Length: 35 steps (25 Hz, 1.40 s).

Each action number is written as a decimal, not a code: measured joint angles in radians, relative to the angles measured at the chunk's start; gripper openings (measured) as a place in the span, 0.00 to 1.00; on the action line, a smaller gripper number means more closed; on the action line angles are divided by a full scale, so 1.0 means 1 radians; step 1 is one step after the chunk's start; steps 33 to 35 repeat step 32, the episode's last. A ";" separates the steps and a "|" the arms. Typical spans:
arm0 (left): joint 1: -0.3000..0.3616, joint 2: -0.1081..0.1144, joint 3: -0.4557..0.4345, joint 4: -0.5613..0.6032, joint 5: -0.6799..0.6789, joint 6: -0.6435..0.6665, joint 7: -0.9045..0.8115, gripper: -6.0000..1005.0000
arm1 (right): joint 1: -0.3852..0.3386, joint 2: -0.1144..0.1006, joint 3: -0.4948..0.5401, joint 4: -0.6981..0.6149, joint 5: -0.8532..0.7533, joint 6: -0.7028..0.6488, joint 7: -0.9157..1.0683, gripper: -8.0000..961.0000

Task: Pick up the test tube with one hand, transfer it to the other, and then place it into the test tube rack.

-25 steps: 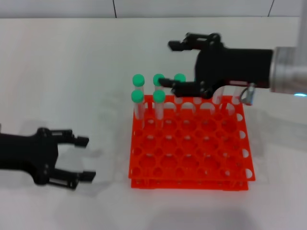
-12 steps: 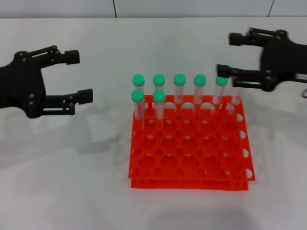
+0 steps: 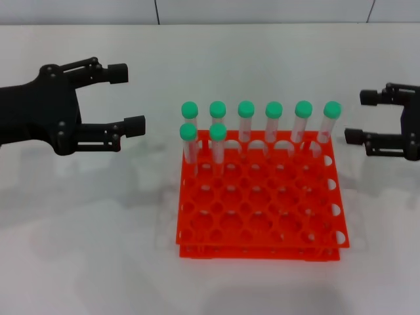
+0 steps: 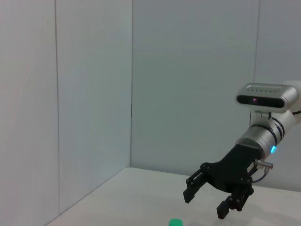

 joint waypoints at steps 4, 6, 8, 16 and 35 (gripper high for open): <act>0.000 0.000 0.011 -0.015 -0.004 0.003 -0.001 0.89 | -0.016 0.000 0.003 -0.020 -0.002 -0.026 0.000 0.76; 0.003 -0.001 0.019 -0.015 -0.005 0.007 -0.002 0.89 | -0.019 0.000 0.003 -0.024 -0.002 -0.038 0.000 0.76; 0.006 -0.002 0.024 -0.015 -0.004 0.008 -0.007 0.89 | -0.020 0.000 0.003 -0.025 -0.002 -0.044 0.000 0.76; 0.009 -0.001 0.051 -0.015 0.001 0.009 -0.033 0.89 | -0.022 0.000 0.002 -0.026 -0.004 -0.058 0.000 0.76; 0.011 0.001 0.086 -0.008 -0.003 0.014 -0.060 0.89 | -0.024 0.000 0.004 -0.039 -0.012 -0.085 0.014 0.76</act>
